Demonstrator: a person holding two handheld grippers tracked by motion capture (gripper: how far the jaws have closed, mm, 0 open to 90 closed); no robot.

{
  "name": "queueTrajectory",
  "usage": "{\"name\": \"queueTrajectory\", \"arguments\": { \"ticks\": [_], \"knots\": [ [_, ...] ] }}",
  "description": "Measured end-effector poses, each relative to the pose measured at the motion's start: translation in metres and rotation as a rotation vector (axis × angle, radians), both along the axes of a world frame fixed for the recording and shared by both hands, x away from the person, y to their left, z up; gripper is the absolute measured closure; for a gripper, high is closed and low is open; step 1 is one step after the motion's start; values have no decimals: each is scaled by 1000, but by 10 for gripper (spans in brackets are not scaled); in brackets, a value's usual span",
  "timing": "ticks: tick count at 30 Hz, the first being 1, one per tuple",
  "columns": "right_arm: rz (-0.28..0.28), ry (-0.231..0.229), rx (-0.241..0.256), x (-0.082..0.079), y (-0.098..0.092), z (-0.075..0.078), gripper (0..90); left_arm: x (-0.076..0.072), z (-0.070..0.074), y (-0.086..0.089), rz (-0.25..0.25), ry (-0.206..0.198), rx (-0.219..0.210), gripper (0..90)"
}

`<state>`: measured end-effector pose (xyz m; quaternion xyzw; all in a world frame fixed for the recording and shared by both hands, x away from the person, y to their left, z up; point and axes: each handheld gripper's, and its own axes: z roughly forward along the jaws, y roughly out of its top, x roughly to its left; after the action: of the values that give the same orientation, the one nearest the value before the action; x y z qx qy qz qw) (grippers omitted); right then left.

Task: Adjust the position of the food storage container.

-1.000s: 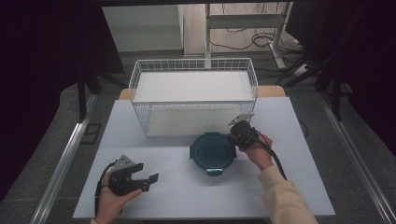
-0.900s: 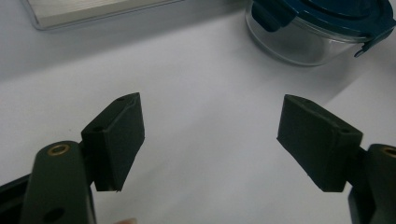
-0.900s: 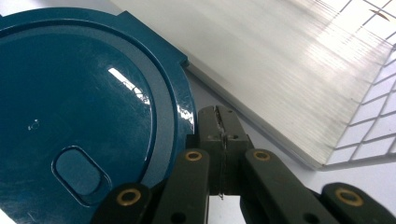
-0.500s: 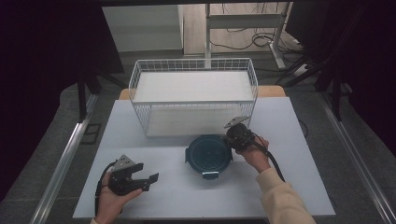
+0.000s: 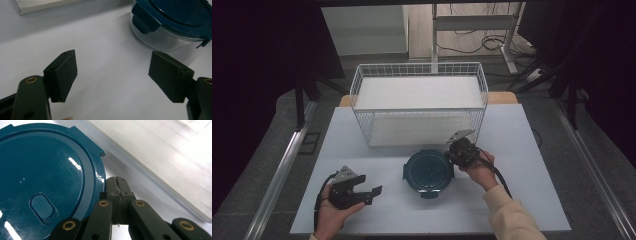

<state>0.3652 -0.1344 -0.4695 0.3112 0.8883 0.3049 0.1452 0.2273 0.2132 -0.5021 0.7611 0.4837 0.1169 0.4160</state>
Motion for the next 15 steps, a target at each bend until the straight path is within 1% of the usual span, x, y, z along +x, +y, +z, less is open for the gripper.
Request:
{"name": "queueTrajectory", "arguments": {
  "ticks": [7, 10, 13, 15],
  "knots": [
    [35, 4, 4, -6, 8, -1, 900, 0, 0, 0, 0, 2, 0, 228],
    [61, 9, 7, -11, 14, -1, 900, 0, 0, 0, 0, 2, 0, 228],
    [68, 2, 1, -12, 15, -1, 900, 0, 0, 0, 0, 2, 0, 228],
    [81, -12, -6, -13, 15, -1, 899, 0, 0, 0, 2, 3, 0, 228]
  ]
}}
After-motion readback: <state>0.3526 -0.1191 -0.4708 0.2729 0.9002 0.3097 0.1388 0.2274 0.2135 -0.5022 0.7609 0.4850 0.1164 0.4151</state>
